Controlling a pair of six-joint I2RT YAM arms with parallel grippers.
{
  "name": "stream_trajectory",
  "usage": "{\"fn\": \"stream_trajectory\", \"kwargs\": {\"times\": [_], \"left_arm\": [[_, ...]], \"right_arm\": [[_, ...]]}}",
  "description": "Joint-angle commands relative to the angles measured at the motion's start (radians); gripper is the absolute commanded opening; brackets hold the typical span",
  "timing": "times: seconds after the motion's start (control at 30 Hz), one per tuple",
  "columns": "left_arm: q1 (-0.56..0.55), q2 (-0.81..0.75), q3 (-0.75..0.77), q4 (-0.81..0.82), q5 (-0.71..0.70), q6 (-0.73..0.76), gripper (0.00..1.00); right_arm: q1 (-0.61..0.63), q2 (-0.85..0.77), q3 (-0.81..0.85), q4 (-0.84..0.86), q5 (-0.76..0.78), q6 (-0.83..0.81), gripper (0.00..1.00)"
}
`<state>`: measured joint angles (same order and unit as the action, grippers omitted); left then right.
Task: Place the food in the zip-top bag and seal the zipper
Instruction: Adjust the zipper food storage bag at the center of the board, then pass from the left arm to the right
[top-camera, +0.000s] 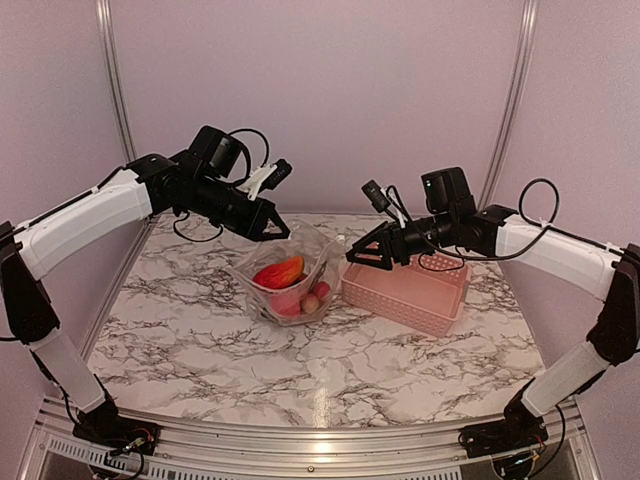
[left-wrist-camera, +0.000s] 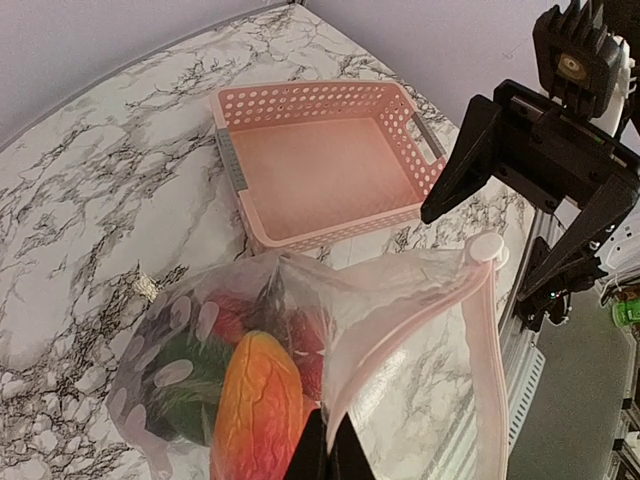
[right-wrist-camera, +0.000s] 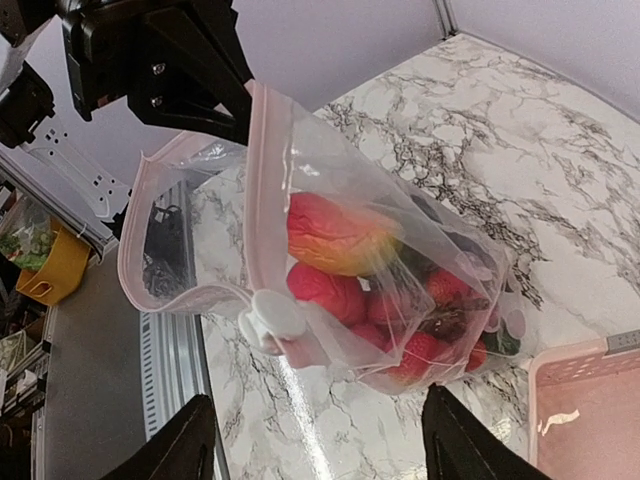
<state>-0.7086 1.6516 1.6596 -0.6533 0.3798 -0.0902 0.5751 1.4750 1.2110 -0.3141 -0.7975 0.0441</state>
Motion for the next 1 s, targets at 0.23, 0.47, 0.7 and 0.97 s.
{"fn": "stream_trajectory", "kwargs": {"times": [0.23, 0.47, 0.7, 0.97], "left_arm": [[0.004, 0.027, 0.038, 0.041, -0.030, -0.072, 0.08], [0.004, 0.070, 0.111, 0.025, -0.180, -0.086, 0.24], [-0.085, -0.111, 0.102, 0.136, -0.445, 0.028, 0.53], [-0.174, -0.227, -0.002, 0.043, -0.353, 0.125, 0.59]], "right_arm": [[0.050, 0.105, 0.085, 0.105, 0.164, -0.022, 0.63], [0.074, 0.135, 0.129, 0.122, 0.155, -0.041, 0.37], [0.088, 0.168, 0.180, 0.083, 0.173, -0.068, 0.20], [0.104, 0.192, 0.200, 0.092, 0.156, -0.051, 0.12]]}}
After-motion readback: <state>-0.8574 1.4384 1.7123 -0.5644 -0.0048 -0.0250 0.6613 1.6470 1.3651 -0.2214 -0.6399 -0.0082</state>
